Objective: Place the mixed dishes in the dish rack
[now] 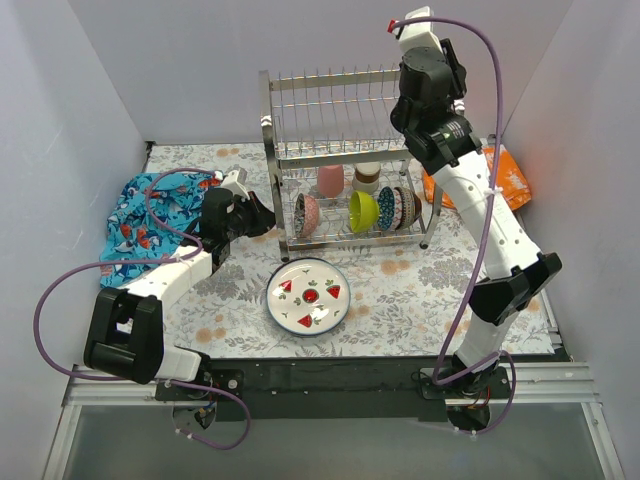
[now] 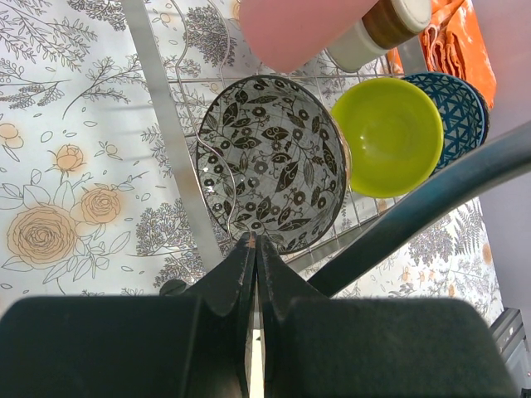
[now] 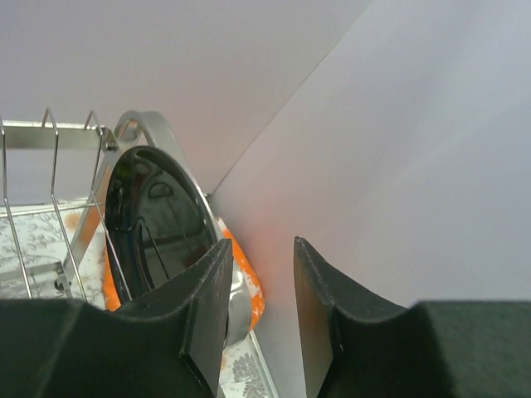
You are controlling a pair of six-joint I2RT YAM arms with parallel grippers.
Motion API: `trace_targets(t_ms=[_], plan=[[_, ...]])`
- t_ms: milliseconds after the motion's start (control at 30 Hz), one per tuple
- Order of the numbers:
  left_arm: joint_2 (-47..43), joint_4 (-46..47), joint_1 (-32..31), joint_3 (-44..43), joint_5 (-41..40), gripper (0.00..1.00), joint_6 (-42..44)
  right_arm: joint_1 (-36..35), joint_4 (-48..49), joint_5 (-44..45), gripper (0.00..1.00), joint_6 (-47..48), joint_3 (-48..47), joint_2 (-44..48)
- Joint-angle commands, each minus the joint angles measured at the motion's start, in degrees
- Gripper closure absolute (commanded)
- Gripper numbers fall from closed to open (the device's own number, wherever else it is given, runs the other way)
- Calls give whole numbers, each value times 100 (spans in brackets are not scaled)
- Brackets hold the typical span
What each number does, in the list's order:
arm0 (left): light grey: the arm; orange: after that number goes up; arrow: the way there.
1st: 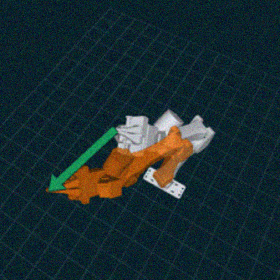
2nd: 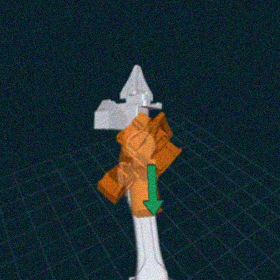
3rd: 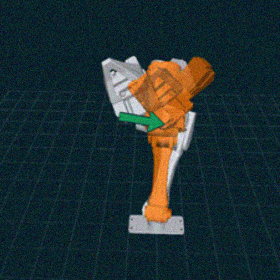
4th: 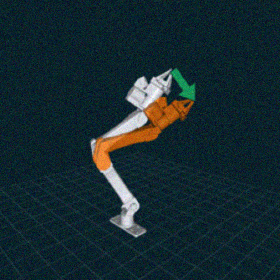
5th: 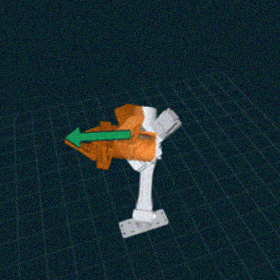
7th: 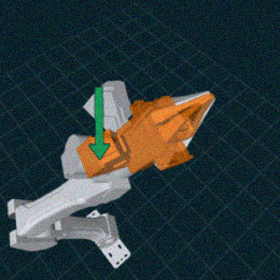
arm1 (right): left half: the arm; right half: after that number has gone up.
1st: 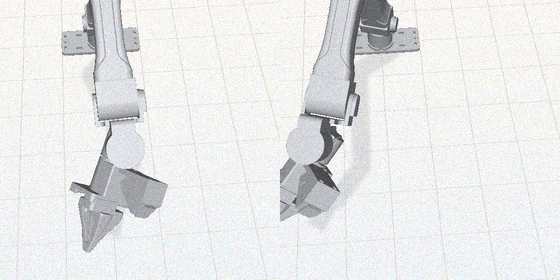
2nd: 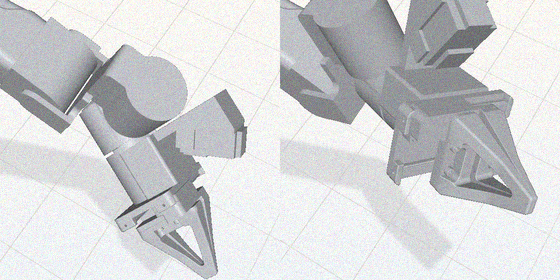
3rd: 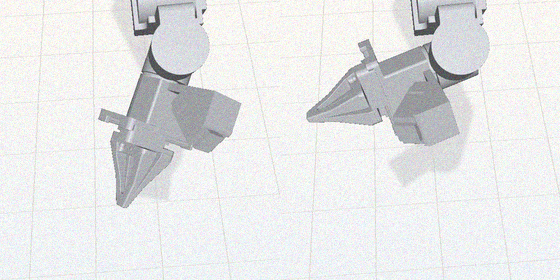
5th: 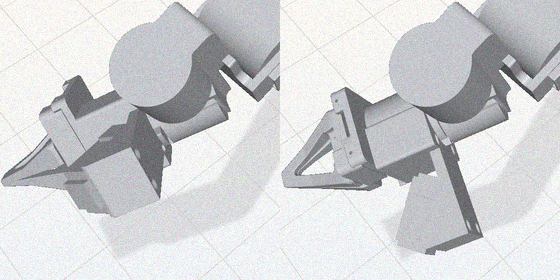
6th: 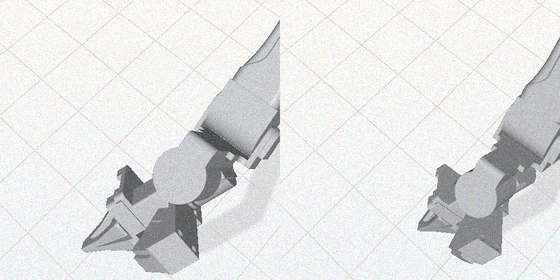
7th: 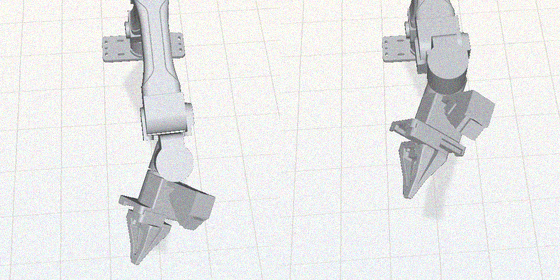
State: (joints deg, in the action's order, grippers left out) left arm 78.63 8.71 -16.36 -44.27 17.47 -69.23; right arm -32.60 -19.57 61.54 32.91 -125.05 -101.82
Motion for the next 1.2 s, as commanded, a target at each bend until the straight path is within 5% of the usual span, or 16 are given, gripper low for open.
trace_targets(t_ms=[0,200,333,400,633,800,967,1167], plan=[[-181,184,-148,-29,406,100,-73,17,182,-45,57,-197,-467,198],[-199,105,-139,-108,388,100,-3,8,191,-343,53,-459,-589,373],[-392,-700,-122,-467,143,62,506,-9,191,-528,53,-812,-1046,444],[-663,-1106,-69,-539,-34,47,908,-1,121,-730,44,-908,-916,706],[-1647,-2496,89,-179,134,24,2115,17,-336,-2119,11,-1585,1210,2297],[-1948,-3111,89,41,175,20,2237,61,-1038,-2452,6,-2226,1642,2658],[-1739,-3165,80,288,1433,24,2809,78,-2004,-4433,2,-2158,2756,3508],[-1017,-3130,80,173,1812,36,3285,78,-2174,-4827,26,-2272,4321,4301]])
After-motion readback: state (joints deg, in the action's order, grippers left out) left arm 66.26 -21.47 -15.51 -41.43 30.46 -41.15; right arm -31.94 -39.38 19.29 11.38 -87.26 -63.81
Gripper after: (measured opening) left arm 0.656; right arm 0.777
